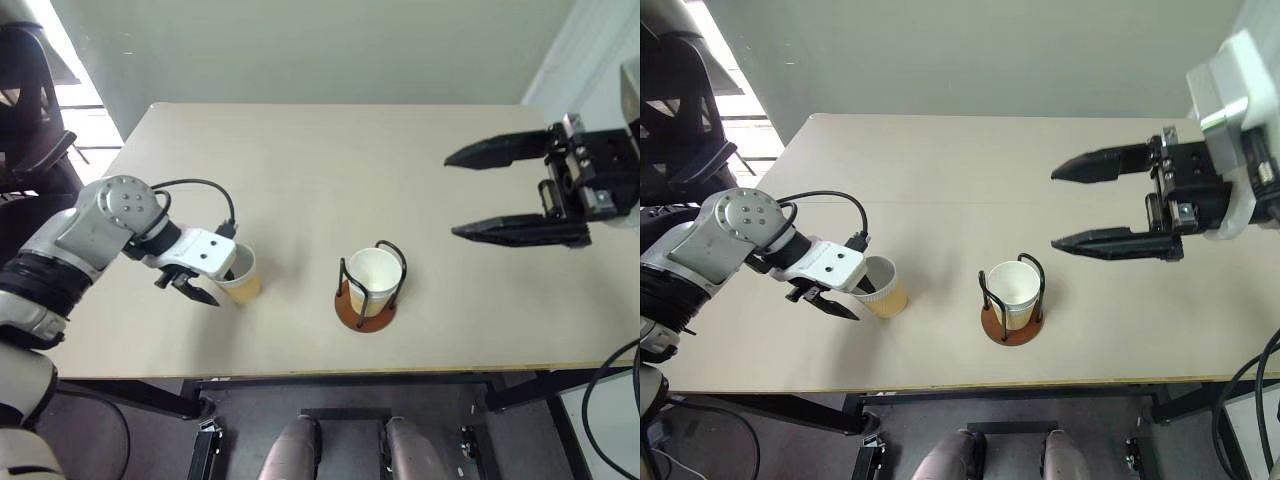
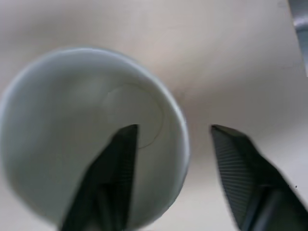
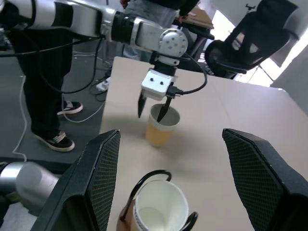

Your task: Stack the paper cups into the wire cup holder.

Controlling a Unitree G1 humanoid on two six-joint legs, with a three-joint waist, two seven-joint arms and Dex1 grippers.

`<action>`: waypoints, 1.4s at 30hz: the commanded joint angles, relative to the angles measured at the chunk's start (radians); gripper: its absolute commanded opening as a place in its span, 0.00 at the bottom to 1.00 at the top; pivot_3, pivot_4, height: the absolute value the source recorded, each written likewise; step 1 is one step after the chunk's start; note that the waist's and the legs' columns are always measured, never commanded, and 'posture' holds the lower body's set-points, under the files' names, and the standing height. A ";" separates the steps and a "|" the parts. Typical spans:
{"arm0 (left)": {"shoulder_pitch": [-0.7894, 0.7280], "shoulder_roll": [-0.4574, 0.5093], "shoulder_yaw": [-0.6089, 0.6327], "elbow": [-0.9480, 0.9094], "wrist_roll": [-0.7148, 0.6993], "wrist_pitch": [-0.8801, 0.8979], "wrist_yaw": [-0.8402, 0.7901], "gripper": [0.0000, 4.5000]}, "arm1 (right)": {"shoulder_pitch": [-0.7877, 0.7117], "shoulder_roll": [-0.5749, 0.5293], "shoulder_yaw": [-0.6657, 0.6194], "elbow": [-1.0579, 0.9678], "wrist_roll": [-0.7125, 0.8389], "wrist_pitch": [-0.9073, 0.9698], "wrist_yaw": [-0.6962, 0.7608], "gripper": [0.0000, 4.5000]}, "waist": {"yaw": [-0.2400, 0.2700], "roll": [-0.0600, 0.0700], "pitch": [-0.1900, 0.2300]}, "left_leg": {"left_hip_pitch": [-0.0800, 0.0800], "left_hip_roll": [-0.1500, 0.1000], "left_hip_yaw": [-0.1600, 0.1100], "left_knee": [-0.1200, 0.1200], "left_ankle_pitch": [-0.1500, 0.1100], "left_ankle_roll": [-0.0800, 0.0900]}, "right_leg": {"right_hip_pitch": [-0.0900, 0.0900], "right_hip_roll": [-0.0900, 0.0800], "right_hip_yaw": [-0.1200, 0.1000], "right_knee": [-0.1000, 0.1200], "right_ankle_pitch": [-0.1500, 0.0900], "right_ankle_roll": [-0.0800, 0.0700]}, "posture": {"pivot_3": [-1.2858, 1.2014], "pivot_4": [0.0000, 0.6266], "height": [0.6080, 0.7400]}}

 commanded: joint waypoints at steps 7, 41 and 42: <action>-0.147 -0.020 -0.064 -0.002 -0.087 0.013 -0.028 0.01 | 0.170 -0.070 -0.076 0.017 -0.072 -0.193 0.135 0.76 | 0.002 -0.001 0.000 | 0.000 0.000 0.000 0.001 0.000 0.000 | 0.001 -0.001 0.000 -0.001 0.000 0.000 | 0.52 0.24 1.00; -0.721 -0.365 -0.336 0.192 -0.404 -0.076 -0.028 0.01 | 0.072 -0.169 -0.023 0.232 -0.141 -0.297 0.318 0.76 | 0.011 -0.001 0.001 | -0.004 -0.002 0.001 0.006 -0.005 0.007 | 0.008 -0.004 0.000 -0.007 -0.003 0.016 | 0.52 0.24 1.00; -0.727 -0.372 -0.345 0.189 -0.411 -0.079 -0.028 0.01 | 0.065 -0.175 -0.023 0.238 -0.141 -0.291 0.324 0.76 | 0.014 -0.001 0.001 | -0.004 -0.003 0.002 0.006 -0.005 0.007 | 0.008 -0.003 -0.001 -0.007 -0.003 0.016 | 0.52 0.24 1.00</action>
